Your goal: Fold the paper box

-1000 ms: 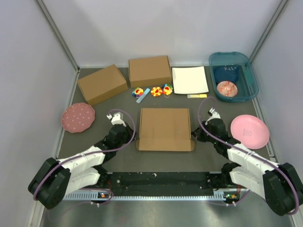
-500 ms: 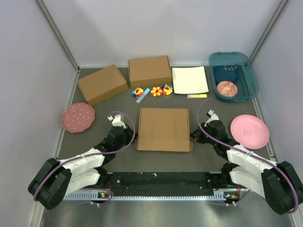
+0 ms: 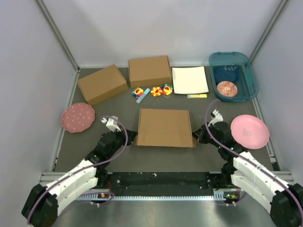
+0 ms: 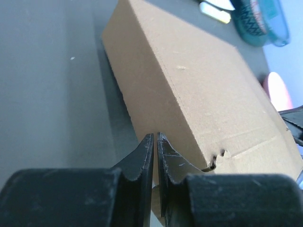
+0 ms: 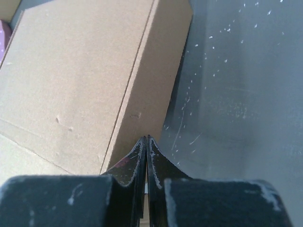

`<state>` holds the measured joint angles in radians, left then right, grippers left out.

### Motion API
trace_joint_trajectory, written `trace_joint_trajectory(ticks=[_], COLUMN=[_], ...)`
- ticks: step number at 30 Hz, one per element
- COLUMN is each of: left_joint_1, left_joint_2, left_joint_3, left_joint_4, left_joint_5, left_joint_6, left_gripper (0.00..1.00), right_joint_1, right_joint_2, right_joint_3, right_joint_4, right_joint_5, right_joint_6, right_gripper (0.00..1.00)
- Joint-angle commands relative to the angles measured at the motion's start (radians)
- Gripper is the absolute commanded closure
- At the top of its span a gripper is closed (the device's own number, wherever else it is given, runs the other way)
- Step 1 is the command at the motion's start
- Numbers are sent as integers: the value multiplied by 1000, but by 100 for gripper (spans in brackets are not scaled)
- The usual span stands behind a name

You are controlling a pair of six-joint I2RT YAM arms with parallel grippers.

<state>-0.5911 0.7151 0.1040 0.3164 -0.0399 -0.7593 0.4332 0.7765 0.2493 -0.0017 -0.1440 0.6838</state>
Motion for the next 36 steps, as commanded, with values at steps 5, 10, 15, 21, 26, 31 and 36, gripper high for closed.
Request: trace_joint_trajectory(ticks=[5, 10, 15, 21, 26, 31, 36], left_joint_1=[-6, -6, -6, -6, -4, -6, -4], left_joint_2=[-209, -249, -247, -233, -192, -166, -141], left_joint_3=[51, 92, 125, 204, 278, 272, 223], left_joint_4=[-106, -160, -198, -289, -370, -373, -344], left_joint_5=[113, 135, 120, 95, 101, 87, 20], left_joint_6=[-12, -17, -9, 9, 15, 21, 9], left_gripper=[88, 87, 87, 86, 86, 86, 84], right_joint_1=[25, 25, 25, 24, 25, 24, 25], right_joint_2=[-187, -200, -192, -195, -198, -198, -192], right_joint_3=[128, 215, 238, 281, 291, 275, 258], right_joint_4=[-164, -234, -257, -323, -350, -348, -347], right_joint_5=[-40, -31, -19, 1, 0, 11, 43], right_joint_6=[23, 16, 23, 57, 72, 69, 71], right_gripper=[100, 100, 100, 100, 100, 100, 98])
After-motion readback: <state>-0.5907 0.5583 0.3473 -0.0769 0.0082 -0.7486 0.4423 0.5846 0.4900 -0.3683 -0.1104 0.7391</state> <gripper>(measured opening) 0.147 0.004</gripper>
